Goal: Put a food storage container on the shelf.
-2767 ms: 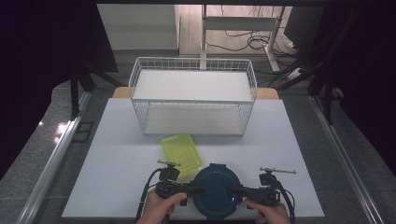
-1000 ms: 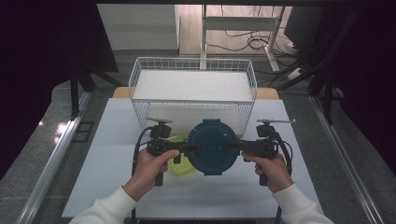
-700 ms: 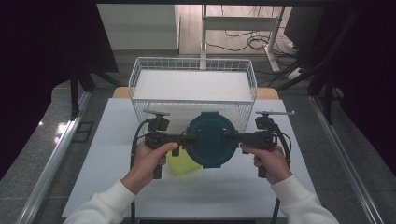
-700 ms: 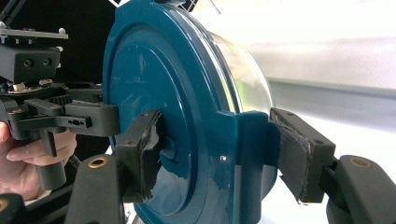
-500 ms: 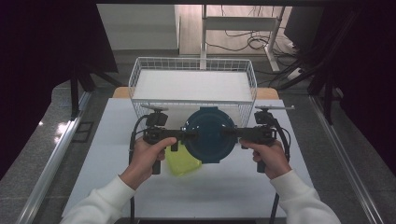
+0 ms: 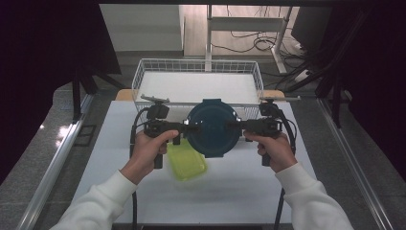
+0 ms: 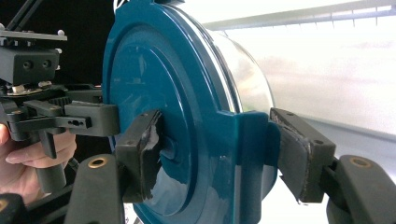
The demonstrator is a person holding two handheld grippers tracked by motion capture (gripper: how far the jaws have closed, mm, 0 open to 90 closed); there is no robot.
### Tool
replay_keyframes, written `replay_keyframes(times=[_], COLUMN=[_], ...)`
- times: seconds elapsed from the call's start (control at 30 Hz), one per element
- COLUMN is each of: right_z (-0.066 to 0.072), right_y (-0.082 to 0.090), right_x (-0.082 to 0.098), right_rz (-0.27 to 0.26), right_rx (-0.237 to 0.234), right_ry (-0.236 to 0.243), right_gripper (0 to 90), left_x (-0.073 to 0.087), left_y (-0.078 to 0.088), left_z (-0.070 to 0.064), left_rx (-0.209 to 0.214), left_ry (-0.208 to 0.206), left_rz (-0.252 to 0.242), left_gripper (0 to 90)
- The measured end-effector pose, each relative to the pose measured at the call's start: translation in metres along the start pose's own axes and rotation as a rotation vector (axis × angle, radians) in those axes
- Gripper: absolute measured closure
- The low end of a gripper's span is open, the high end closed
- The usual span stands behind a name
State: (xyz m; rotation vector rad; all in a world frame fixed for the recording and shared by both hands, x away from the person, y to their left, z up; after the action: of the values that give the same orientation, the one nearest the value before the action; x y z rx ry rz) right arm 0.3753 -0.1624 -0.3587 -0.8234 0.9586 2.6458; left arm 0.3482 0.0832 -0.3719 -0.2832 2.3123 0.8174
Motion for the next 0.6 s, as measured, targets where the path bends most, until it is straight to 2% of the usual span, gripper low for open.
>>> replay_keyframes(times=[0.5, 0.6], right_z=[0.018, 0.021], right_y=[-0.002, -0.004], right_x=[-0.031, -0.038], right_rz=[-0.006, -0.01], right_rx=[0.003, 0.008], right_ry=[0.035, 0.044], right_gripper=[36.2, 36.2], left_x=[-0.027, -0.034], left_y=[0.014, 0.017], left_z=[0.001, 0.004], left_rx=[-0.01, -0.004], left_ry=[-0.022, -0.011], left_rz=[-0.026, -0.037], left_gripper=[38.0, 38.0])
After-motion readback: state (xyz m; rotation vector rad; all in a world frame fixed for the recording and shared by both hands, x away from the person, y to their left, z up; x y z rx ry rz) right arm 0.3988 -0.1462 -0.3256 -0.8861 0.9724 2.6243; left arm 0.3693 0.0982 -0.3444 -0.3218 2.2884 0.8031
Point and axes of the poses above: each handheld gripper's, and its own axes: y roughly backward along the jaws, x roughly out of its underside, z roughly to its left, the point moved 4 cm from there along -y, roughly forward along the jaws, and after that the axes turned 5 degrees about -y, right-handed, at the moved point
